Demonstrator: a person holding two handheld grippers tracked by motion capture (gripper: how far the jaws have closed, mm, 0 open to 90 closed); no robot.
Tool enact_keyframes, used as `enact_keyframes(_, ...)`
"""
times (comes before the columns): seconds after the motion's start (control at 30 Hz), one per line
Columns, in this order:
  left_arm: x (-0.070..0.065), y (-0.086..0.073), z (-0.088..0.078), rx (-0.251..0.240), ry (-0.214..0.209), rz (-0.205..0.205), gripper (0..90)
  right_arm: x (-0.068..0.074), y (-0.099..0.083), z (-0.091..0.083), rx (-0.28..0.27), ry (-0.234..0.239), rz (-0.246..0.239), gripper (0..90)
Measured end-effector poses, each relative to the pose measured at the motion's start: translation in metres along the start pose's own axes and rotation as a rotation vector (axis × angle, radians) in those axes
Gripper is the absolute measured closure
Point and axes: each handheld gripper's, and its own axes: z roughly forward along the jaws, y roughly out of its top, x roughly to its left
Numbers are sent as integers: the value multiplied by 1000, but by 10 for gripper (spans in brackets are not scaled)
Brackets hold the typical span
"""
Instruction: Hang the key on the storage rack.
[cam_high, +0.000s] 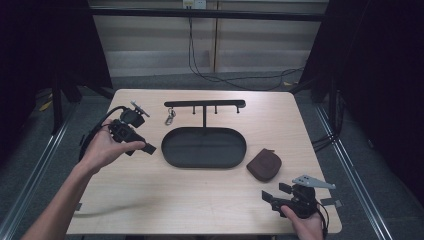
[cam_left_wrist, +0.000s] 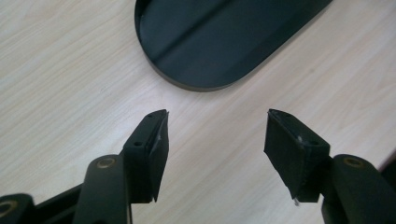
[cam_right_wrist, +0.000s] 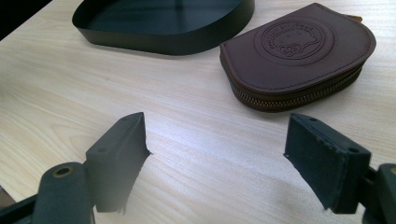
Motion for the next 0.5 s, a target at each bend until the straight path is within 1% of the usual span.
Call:
enact_keyframes(0.03,0,0,0,0,0,0,374,0,0,0,0,0,0,205)
enact_keyframes(0.07,-1,-8,3,-40,-22,7,371,0,0,0,1,-3,0,205)
enact_keyframes(0.1,-1,-8,3,-40,-22,7,359,0,0,0,1,-3,0,205)
enact_keyframes(0.13,-2,-17,6,-74,-27,10,334,0,0,0,0,-3,2,205)
enact_keyframes(0.17,-2,-17,6,-74,-27,10,317,0,0,0,0,-3,2,205)
enact_keyframes(0.2,-2,-27,11,-89,-29,4,309,-1,1,0,1,-4,14,205)
enact_keyframes(0.23,-2,-27,11,-89,-29,4,303,-1,1,0,1,-4,14,205)
enact_keyframes(0.27,-1,-38,15,-114,-27,-5,300,-3,1,1,-1,-3,21,204)
enact_keyframes(0.3,-1,-38,15,-114,-27,-5,303,-3,1,1,-1,-3,21,204)
enact_keyframes(0.33,1,-43,16,-122,-25,0,303,-3,1,1,-1,-5,22,204)
enact_keyframes(0.37,2,-48,18,-136,-31,-5,305,-3,1,1,-2,-6,24,205)
enact_keyframes(0.4,6,-58,22,-157,-66,-34,289,-3,0,-1,-4,-11,27,206)
enact_keyframes(0.43,6,-58,22,-157,-66,-34,278,-3,0,-1,-4,-11,27,206)
enact_keyframes(0.47,6,-67,24,-172,-74,-42,272,-4,1,-1,-5,-10,28,217)
enact_keyframes(0.5,6,-67,24,-172,-74,-42,258,-4,1,-1,-5,-10,28,217)
